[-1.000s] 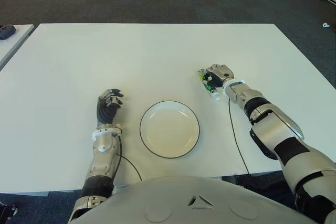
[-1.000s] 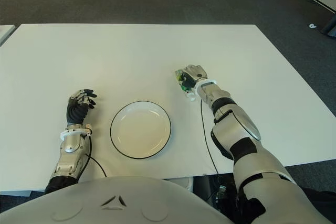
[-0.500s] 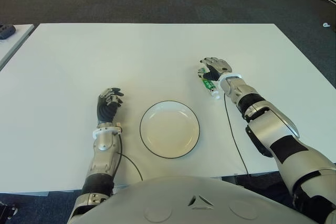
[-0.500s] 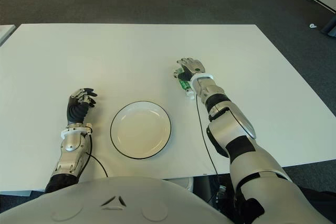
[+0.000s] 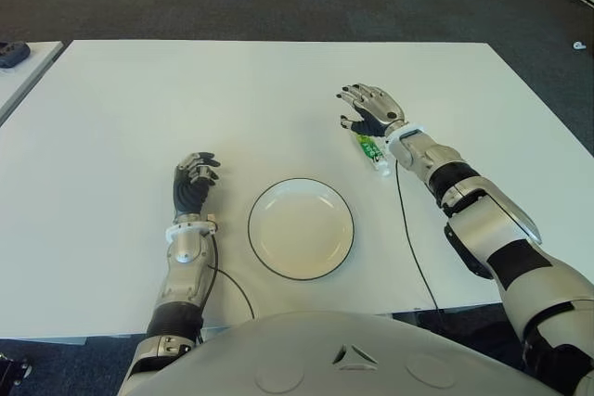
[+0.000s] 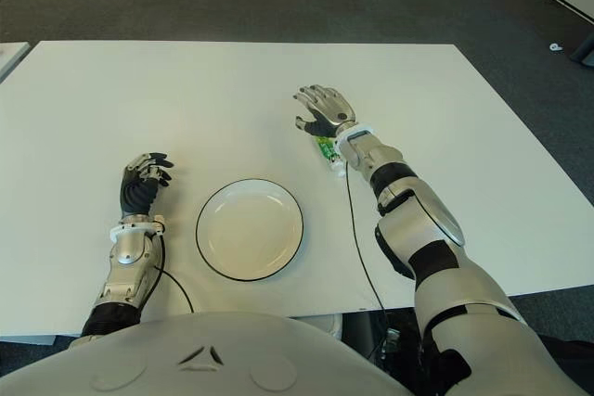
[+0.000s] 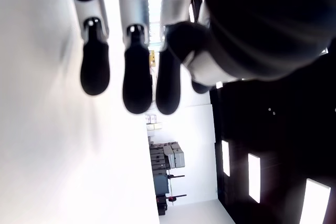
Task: Put the toothpaste on the table into the plate.
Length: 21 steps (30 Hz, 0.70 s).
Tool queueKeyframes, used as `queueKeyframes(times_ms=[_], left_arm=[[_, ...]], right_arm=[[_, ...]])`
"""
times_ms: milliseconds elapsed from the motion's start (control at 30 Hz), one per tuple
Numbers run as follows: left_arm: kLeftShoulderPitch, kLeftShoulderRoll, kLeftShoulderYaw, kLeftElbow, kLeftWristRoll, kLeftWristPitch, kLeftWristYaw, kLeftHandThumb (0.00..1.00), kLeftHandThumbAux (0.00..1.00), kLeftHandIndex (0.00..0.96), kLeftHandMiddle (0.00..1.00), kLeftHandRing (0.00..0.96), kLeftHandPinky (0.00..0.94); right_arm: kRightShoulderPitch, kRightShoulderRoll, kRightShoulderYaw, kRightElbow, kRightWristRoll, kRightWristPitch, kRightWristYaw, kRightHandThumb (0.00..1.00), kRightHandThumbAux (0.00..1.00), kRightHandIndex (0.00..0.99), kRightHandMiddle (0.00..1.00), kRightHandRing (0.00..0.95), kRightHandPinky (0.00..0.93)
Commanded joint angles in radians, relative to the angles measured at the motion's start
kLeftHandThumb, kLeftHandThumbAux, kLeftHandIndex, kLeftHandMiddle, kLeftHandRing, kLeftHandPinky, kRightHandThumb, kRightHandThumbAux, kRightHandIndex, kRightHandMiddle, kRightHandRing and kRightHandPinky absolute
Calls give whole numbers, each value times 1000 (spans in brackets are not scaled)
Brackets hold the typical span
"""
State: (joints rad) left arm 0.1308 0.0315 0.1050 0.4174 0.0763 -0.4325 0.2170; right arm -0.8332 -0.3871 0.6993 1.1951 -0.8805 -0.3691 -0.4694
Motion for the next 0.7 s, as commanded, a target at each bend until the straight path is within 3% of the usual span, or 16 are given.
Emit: queueKeyframes(times_ms=[33, 233, 433, 700], left_arm=[[15, -8, 3, 44, -7, 23, -5, 834, 679, 406, 493, 622, 609], [17, -8, 6, 47, -7, 11, -3, 834, 679, 405, 495, 625, 612], [16, -10, 9, 51, -10, 1, -5, 834, 679, 405, 495, 619, 603], [11, -11, 7, 56, -17, 7, -10, 834, 679, 405, 496, 619, 602]], right_arm=[[-1, -10, 17, 4, -24, -39, -61, 548, 189, 0, 0, 0, 0], [0, -2, 0, -15, -10, -42, -74, 537, 184, 0, 0, 0, 0], [61, -5, -70, -178, 46, 39, 5, 538, 166, 0, 0, 0, 0], [212, 43, -189, -553, 80, 448, 250, 524, 149, 0, 0, 0, 0]])
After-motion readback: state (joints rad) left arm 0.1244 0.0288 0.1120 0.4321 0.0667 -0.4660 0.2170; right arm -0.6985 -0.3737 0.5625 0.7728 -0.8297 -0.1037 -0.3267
